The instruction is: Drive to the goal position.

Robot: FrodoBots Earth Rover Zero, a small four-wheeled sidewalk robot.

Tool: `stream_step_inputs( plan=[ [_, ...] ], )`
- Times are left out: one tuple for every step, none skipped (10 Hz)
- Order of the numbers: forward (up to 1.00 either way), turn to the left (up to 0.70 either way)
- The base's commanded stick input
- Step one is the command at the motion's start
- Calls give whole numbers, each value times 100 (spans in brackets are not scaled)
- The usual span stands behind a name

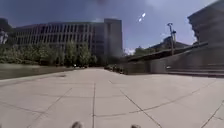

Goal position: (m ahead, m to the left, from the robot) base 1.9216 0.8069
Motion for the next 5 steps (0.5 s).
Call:
stream_step_inputs(
  plan=[
    [85,0],
    [85,0],
    [85,0],
    [85,0],
    [85,0]
  ],
)
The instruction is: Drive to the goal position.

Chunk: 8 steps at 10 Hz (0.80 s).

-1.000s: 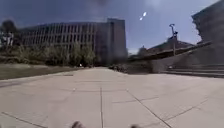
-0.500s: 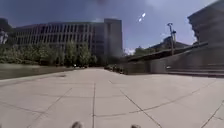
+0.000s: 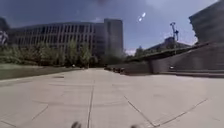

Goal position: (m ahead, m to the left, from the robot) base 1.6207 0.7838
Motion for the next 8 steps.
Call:
stream_step_inputs(
  plan=[
    [85,0],
    [85,0],
    [85,0],
    [85,0],
    [85,0],
    [85,0],
    [85,0],
    [85,0]
  ],
)
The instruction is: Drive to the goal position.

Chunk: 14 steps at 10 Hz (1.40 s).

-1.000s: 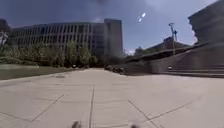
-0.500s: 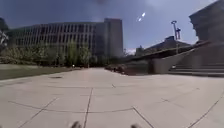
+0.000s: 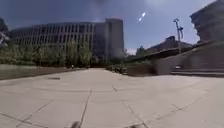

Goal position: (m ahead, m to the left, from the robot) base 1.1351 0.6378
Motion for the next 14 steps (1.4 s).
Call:
stream_step_inputs(
  plan=[
    [85,0],
    [85,0],
    [85,0],
    [85,0],
    [85,0],
    [85,0],
    [85,0],
    [85,0],
    [85,0],
    [85,0],
    [85,0],
    [85,0],
    [85,0],
    [85,0]
  ],
)
